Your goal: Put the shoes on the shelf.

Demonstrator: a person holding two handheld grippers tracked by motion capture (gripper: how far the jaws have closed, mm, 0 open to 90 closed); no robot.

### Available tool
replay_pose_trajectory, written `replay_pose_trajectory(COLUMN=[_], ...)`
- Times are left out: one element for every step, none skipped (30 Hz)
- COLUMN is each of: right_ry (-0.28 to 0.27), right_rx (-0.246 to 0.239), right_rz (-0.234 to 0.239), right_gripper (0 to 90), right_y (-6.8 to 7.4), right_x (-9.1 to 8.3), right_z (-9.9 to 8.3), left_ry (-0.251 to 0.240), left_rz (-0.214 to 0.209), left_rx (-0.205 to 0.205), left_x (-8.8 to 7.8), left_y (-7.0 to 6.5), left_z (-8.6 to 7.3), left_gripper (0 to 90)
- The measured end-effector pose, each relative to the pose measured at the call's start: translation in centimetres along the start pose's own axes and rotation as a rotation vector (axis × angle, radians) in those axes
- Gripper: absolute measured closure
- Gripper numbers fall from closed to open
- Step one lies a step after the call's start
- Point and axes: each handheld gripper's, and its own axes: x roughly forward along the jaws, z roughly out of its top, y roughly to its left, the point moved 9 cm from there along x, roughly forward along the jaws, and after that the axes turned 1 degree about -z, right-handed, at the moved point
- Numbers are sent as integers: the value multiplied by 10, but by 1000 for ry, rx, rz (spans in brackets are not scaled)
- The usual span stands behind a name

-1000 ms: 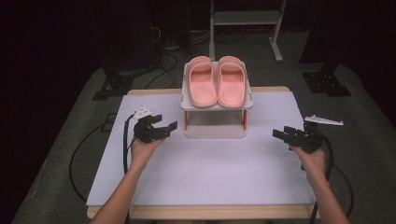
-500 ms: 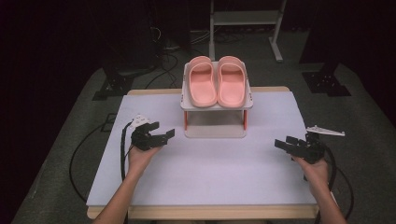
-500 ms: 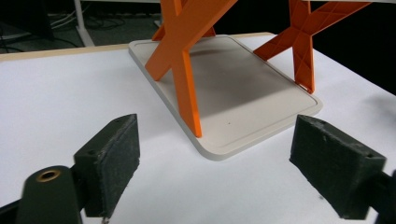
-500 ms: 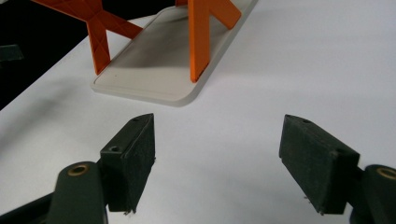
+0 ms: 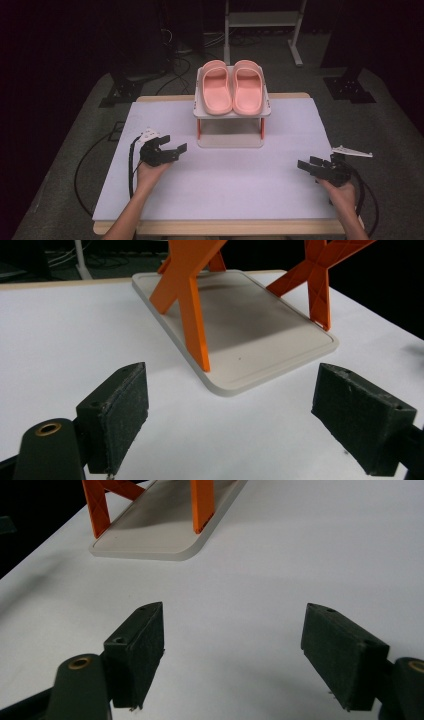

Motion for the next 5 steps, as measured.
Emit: replay_pose_trajectory(right_ry=[-5, -9, -10, -19, -19], right_rx=[-1, 1, 6, 3, 6], right_rz=[0, 1, 2, 4, 11], right_gripper=[249, 248, 244, 243, 243], right_y=[-1, -1, -1, -1, 0], right_x=[-1, -2, -3, -3, -3], right_z=[-2, -3, -5, -6, -8], left_ry=[7, 9, 13, 11, 11], left_rz=[-4, -6, -7, -5, -5], left_rx=[3, -1, -2, -1, -1], left_x=[0, -1, -1, -1, -1], left_y=[-1, -1, -2, -2, -2], left_z=[-4, -7, -9, -10, -10], left_gripper=[143, 143, 143, 135, 132])
